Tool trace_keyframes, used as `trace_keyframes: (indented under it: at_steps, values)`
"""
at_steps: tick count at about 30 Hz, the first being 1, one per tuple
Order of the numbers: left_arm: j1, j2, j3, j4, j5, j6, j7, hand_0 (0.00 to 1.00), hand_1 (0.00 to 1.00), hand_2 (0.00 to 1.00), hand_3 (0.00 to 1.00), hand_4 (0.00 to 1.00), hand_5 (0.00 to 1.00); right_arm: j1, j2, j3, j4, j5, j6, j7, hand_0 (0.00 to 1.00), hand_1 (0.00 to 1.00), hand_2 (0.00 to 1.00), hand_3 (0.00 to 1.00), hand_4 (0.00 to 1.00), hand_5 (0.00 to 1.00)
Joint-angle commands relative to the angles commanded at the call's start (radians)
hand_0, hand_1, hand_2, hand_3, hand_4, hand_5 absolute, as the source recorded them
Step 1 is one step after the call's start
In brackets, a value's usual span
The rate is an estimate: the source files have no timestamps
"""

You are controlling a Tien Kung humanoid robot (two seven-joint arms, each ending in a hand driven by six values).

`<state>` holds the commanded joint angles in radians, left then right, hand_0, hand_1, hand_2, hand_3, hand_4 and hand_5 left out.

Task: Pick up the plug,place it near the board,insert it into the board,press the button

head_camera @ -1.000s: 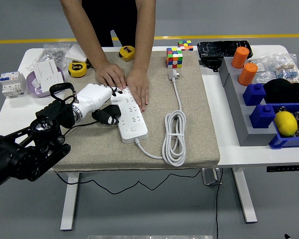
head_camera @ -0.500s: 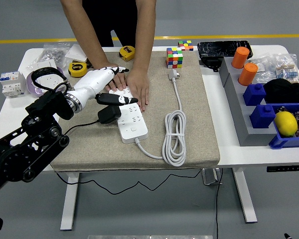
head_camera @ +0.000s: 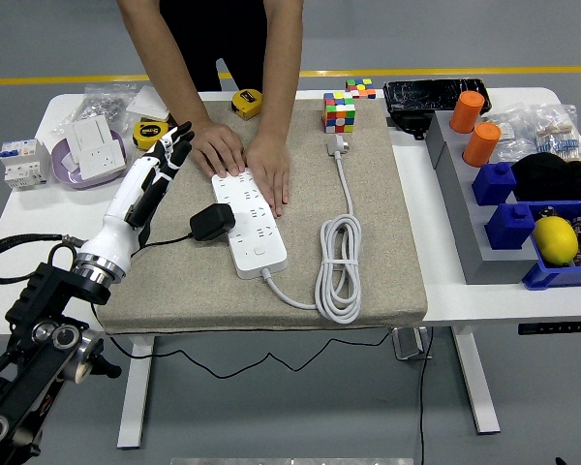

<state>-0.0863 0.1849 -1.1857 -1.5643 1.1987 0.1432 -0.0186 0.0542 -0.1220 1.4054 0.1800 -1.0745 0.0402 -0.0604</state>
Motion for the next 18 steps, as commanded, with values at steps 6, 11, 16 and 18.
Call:
trace_keyframes:
  at_steps: [6, 11, 16, 18]
  values:
    - [0.043, -0.002, -0.007, 0.037, -0.120, -0.018, 0.019, 0.982, 0.992, 0.941, 0.929, 0.998, 0.998, -0.011, 0.005, 0.011, 0.000, -0.008, -0.003, -0.004, 0.998, 0.849, 0.760, 0.754, 0.998, 0.970]
    - [0.036, 0.001, -0.006, 0.064, -0.022, -0.030, 0.056, 0.986, 0.989, 0.937, 0.924, 0.998, 0.998, -0.010, 0.004, 0.006, 0.000, 0.000, -0.004, 0.002, 0.998, 0.846, 0.760, 0.753, 0.998, 0.970]
    - [0.034, 0.001, 0.004, 0.088, 0.060, -0.055, 0.118, 0.993, 0.988, 0.937, 0.929, 0.998, 0.998, -0.011, 0.004, 0.002, 0.000, 0.009, -0.010, 0.009, 0.998, 0.841, 0.756, 0.752, 0.998, 0.965]
    - [0.034, 0.000, 0.006, 0.092, 0.082, -0.060, 0.130, 0.993, 0.988, 0.937, 0.929, 0.998, 0.998, -0.012, 0.004, -0.001, 0.000, 0.015, -0.013, 0.013, 0.998, 0.841, 0.756, 0.752, 0.998, 0.965]
